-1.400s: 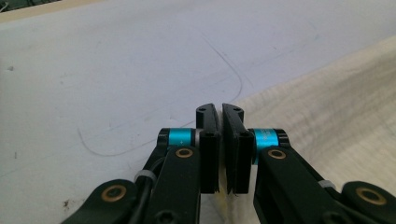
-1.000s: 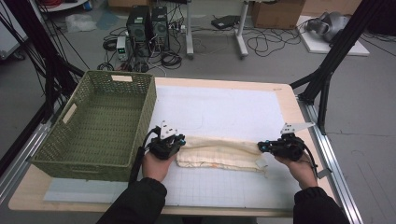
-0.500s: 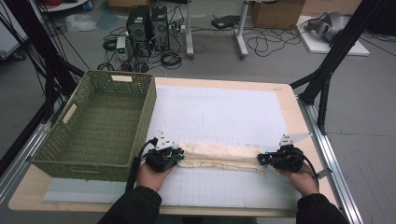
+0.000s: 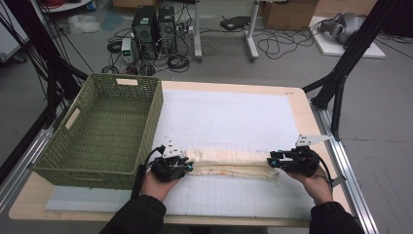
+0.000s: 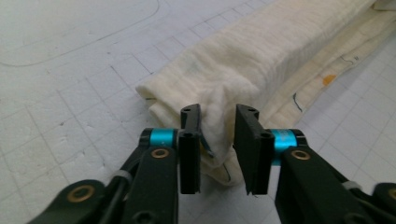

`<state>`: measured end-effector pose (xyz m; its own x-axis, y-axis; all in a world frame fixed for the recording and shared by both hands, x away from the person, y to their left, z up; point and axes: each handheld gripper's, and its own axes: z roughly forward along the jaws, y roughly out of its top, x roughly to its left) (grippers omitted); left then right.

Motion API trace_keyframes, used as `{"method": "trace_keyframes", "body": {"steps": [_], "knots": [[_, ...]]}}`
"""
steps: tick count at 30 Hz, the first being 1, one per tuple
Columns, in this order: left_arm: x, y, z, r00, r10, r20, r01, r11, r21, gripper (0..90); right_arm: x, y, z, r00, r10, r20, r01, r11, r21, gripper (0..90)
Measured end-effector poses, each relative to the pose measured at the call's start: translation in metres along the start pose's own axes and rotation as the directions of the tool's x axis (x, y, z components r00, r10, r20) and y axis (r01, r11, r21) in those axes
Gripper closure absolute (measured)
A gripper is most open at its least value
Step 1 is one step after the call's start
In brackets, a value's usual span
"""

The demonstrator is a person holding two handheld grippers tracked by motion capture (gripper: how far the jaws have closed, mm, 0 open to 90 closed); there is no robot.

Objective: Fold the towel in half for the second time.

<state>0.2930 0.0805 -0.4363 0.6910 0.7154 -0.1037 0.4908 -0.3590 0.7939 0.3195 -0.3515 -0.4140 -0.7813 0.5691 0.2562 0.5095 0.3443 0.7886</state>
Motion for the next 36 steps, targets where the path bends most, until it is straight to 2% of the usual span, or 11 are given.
{"method": "trace_keyframes", "body": {"steps": [3, 7, 11, 13, 15, 16, 18, 21, 25, 31, 36], "knots": [[0.000, 0.000, 0.001, 0.9999, 0.012, -0.005, -0.012, 0.9999, 0.011, 85.2, 0.000, 0.002, 0.011, 0.9999, -0.003, -0.012, 0.003, 1.000, 0.027, 70.4], [0.000, -0.001, 0.002, 1.0000, 0.008, -0.001, -0.008, 0.9999, 0.012, 85.7, 0.002, 0.003, 0.021, 0.9998, -0.008, -0.018, 0.009, 0.998, 0.066, 78.5], [0.000, -0.002, 0.000, 0.9999, 0.013, 0.003, -0.013, 0.9997, 0.019, 85.6, 0.002, -0.002, 0.028, 0.9997, -0.004, -0.026, 0.007, 0.993, 0.117, 81.1], [-0.001, -0.001, -0.002, 0.9999, 0.006, 0.008, -0.006, 1.0000, 0.007, 84.1, 0.004, -0.006, 0.030, 0.9997, -0.008, -0.022, 0.011, 0.990, 0.139, 81.1], [-0.001, 0.002, -0.005, 0.9995, -0.026, 0.019, 0.026, 0.9996, -0.009, 76.6, 0.005, -0.010, 0.031, 0.9997, -0.013, -0.021, 0.016, 0.988, 0.155, 81.0], [-0.002, 0.004, -0.006, 0.9985, -0.046, 0.032, 0.046, 0.9986, -0.026, 72.9, 0.006, -0.012, 0.032, 0.9997, -0.016, -0.019, 0.019, 0.987, 0.157, 80.9], [-0.004, 0.009, -0.011, 0.9990, -0.032, 0.033, 0.033, 0.9983, -0.047, 70.6, 0.007, -0.015, 0.031, 0.9997, -0.019, -0.016, 0.021, 0.988, 0.155, 80.9], [-0.004, 0.018, -0.016, 0.9980, -0.044, 0.045, 0.048, 0.9957, -0.080, 69.5, 0.008, -0.017, 0.030, 0.9997, -0.021, -0.011, 0.022, 0.988, 0.153, 80.9], [-0.006, 0.029, -0.016, 0.9980, -0.046, 0.044, 0.050, 0.9942, -0.095, 69.3, 0.011, -0.018, 0.030, 0.9994, -0.034, 0.001, 0.034, 0.987, 0.155, 80.9], [-0.013, 0.052, -0.016, 0.9996, 0.009, 0.026, -0.006, 0.9940, -0.109, 69.4, 0.013, -0.020, 0.030, 0.9993, -0.036, 0.003, 0.036, 0.988, 0.148, 80.9], [-0.019, 0.064, -0.010, 0.9994, 0.029, 0.018, -0.027, 0.9927, -0.118, 69.3, 0.015, -0.021, 0.029, 0.9990, -0.044, 0.009, 0.042, 0.988, 0.150, 80.8]]}}
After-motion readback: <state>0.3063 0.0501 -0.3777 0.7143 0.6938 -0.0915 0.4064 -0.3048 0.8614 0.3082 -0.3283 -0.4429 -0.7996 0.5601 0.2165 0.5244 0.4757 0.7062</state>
